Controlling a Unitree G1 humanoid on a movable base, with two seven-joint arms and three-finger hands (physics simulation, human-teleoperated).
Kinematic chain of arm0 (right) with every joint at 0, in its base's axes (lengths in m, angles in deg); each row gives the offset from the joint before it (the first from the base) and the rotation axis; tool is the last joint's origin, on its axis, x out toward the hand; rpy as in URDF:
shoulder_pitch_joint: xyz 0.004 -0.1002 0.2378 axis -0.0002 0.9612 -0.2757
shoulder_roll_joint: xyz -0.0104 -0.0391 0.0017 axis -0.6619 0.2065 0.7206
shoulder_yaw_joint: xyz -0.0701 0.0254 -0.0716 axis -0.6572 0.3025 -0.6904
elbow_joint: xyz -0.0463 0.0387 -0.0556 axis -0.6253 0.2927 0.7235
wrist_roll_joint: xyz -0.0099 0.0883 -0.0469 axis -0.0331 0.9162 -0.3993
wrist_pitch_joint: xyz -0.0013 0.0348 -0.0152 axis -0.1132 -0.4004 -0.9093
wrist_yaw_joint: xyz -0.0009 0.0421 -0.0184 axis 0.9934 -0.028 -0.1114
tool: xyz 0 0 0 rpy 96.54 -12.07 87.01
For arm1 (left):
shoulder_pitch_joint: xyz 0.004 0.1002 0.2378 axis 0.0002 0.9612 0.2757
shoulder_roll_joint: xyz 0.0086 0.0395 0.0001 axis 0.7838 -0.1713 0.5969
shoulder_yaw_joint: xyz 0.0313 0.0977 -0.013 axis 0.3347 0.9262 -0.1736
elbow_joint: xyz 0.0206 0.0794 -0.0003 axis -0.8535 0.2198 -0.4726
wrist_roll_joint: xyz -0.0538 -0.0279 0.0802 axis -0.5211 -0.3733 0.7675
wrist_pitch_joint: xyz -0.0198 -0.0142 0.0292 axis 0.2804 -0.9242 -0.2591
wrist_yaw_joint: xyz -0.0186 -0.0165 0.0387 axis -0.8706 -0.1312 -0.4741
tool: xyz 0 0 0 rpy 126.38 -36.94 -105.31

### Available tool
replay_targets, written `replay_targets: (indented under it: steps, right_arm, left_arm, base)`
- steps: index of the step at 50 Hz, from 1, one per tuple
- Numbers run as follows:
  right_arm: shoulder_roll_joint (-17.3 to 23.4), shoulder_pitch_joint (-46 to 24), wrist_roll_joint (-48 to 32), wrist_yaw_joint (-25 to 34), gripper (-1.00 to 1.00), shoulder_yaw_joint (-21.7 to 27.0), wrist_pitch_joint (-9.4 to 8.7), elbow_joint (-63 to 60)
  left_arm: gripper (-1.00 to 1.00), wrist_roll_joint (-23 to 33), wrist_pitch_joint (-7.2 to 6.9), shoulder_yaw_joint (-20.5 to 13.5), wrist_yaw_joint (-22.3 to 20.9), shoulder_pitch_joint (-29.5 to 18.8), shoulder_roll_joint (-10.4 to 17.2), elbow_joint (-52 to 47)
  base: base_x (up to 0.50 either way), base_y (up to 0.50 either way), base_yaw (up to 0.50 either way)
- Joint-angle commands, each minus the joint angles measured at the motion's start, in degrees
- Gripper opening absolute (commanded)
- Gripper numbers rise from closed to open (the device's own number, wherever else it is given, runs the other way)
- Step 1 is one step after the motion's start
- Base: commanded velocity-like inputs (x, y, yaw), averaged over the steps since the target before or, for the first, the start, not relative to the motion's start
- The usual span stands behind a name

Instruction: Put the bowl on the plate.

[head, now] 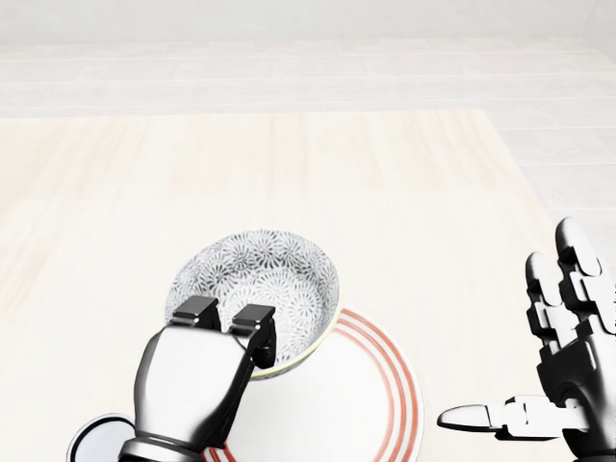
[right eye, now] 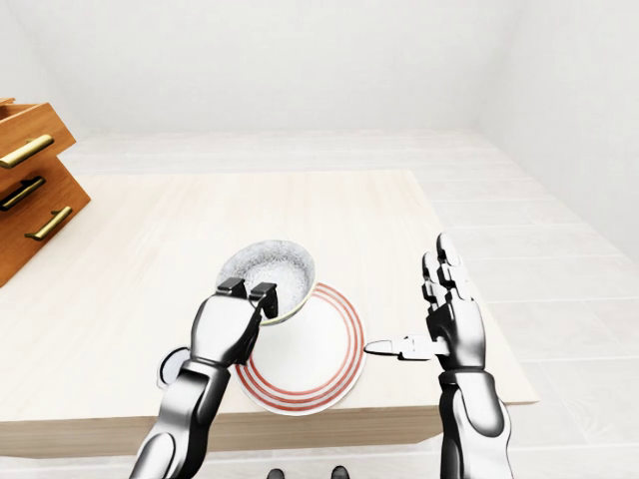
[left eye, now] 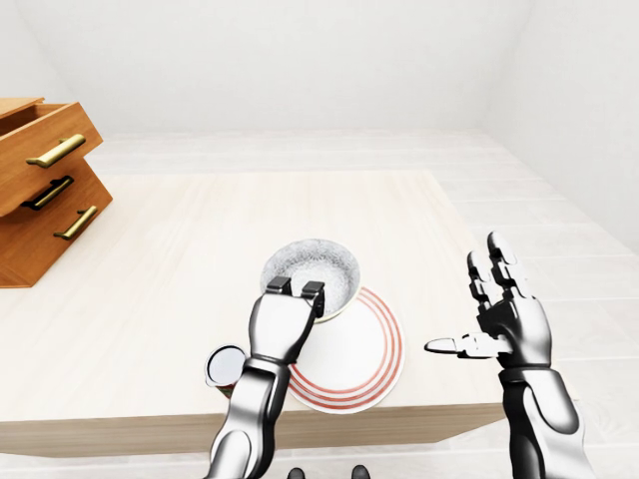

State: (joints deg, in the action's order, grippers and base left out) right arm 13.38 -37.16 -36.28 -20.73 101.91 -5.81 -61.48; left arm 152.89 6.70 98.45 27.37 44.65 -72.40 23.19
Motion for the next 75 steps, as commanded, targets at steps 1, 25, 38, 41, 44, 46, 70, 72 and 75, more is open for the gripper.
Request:
replay_targets:
  steps: [1, 25, 38, 41, 44, 46, 70, 72, 75]
  right_arm:
    - [0.0, -0.1, -0.1, 0.1, 1.0, -0.2, 0.0, 0.9]
    - [0.3, -0.5, 0.6, 0.2, 1.0, 0.3, 0.0, 2.7]
    - [0.4, 0.1, 1.5, 0.9, 1.0, 1.4, 0.0, 1.6]
    - [0.3, 0.0, 1.3, 0.9, 1.0, 1.3, 0.0, 2.0]
    - [0.2, 0.0, 1.1, 0.9, 1.0, 1.1, 0.0, 2.2]
    - [0.3, 0.0, 1.1, 0.8, 1.0, 1.1, 0.0, 2.2]
    - [0.4, -0.1, 1.1, 0.8, 1.0, 1.4, 0.0, 1.5]
    - [0.4, -0.1, 1.0, 0.9, 1.0, 1.4, 0.0, 1.5]
    - [0.4, -0.2, 1.1, 0.9, 1.0, 1.5, 0.0, 1.8]
  left_arm:
    - [-1.0, 1.4, -0.03, 3.6, 2.6, 2.4, -0.1, -1.4]
    - [-1.0, 2.8, -1.61, 11.2, 7.3, 6.1, 1.0, 0.8]
    - [-1.0, 2.8, -3.04, 15.2, 10.4, 8.0, 2.5, 2.2]
    - [-1.0, 3.0, -3.41, 16.0, 10.8, 8.4, 3.0, 2.1]
    - [-1.0, 2.8, -3.65, 16.3, 11.2, 8.3, 3.3, 2.4]
    - [-1.0, 2.5, -3.67, 16.1, 11.8, 7.9, 3.5, 3.2]
    - [-1.0, 4.0, -3.15, 13.2, 15.6, 4.3, 2.4, 7.7]
    - [-1.0, 3.9, -3.05, 12.7, 15.5, 3.8, 2.1, 8.3]
    - [-1.0, 4.6, -2.99, 11.9, 16.9, 2.6, 1.6, 9.9]
  base:
    - [0.0, 0.0, 0.0]
    - [0.0, 0.0, 0.0]
    - [0.0, 0.0, 0.0]
    - [0.0, 0.0, 0.0]
    - [0.0, 0.0, 0.0]
    - [0.0, 0.0, 0.0]
    - [0.0, 0.0, 0.0]
    - [0.0, 0.0, 0.0]
    - [0.0, 0.0, 0.0]
